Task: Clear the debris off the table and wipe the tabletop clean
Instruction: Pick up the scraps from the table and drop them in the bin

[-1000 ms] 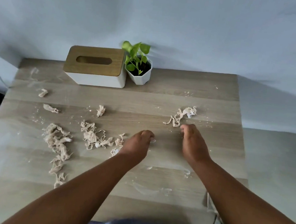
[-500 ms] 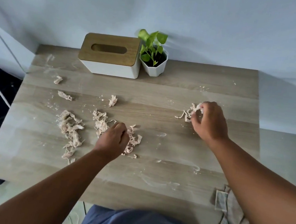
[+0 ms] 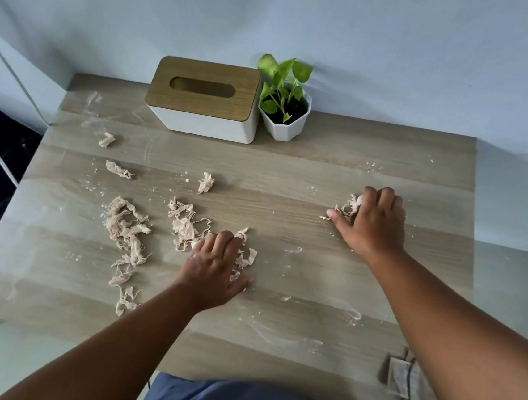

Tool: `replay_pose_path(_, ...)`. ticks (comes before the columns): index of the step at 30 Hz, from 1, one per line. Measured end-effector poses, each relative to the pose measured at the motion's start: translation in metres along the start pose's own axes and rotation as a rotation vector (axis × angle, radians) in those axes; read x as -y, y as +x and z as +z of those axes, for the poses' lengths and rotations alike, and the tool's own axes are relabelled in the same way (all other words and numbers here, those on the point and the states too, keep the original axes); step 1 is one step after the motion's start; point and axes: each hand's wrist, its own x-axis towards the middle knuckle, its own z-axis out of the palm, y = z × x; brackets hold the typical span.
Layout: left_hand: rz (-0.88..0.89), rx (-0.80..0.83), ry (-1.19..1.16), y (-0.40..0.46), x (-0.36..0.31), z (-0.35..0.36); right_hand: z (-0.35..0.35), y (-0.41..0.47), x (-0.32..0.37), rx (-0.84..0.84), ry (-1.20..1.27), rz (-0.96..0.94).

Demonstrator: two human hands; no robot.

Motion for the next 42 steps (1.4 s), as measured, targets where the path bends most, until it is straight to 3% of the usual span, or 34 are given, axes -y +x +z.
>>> replay_pose_path(8, 0.206, -0.146, 0.069, 0.009, -0.006, 0.028, 0.011, -0.009, 0.006, -0.108, -0.084, -0.14)
replay_pose_path(18, 0.327, -0.167, -0.046, 0.025, -0.008, 0.019, 0.005, -0.003, -0.001, 0.116, 0.046, -0.18)
replay_pose_path(25, 0.274, -0.092, -0.111, 0.032, -0.012, -0.005, -0.008, -0.012, 0.003, 0.074, 0.165, -0.149)
replay_pose_path(30, 0.161, 0.022, -0.231, 0.029, -0.011, -0.014, -0.013, -0.021, 0.006, 0.013, 0.166, -0.252)
replay_pose_path(38, -0.036, 0.144, -0.257, 0.019, -0.011, -0.035, -0.015, -0.03, 0.01, 0.09, 0.263, -0.204)
replay_pose_path(42, -0.015, 0.145, -0.168, 0.01, -0.015, -0.047, -0.015, -0.038, 0.022, 0.142, 0.335, -0.14)
